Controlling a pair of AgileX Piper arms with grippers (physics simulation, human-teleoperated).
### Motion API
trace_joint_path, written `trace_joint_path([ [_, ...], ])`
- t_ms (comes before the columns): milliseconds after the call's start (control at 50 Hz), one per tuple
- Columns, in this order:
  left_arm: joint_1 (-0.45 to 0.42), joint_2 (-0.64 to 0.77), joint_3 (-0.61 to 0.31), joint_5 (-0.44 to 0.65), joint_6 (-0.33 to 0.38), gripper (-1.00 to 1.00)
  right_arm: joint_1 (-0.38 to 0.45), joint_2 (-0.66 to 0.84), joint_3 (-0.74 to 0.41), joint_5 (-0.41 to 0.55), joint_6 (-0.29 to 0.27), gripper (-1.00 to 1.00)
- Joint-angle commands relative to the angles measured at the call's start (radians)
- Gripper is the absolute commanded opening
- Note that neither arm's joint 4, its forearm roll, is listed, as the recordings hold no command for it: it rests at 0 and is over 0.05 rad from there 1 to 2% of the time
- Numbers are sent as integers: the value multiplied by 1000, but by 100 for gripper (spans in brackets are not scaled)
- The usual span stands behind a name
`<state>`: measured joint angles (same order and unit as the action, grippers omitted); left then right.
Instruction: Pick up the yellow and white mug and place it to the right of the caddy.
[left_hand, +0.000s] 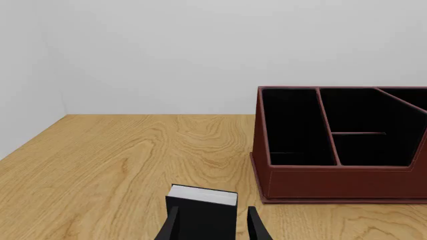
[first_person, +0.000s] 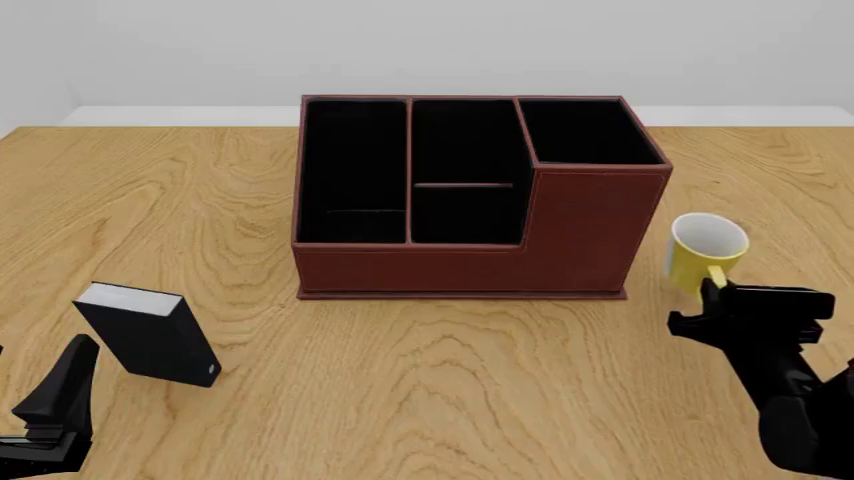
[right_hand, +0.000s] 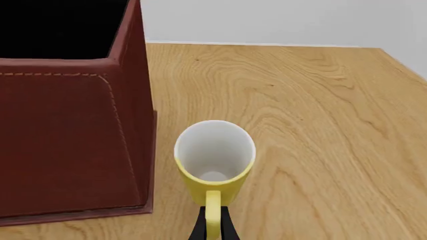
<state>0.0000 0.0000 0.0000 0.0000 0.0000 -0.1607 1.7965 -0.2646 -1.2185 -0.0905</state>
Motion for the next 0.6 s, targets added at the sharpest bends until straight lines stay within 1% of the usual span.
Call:
trace_joint_path([
  [20,0,0,0,0,0,100,-1,24,-16,-1,10,-100],
  [600,0,0,0,0,0,100,-8,69,-37,-1,12,-100],
])
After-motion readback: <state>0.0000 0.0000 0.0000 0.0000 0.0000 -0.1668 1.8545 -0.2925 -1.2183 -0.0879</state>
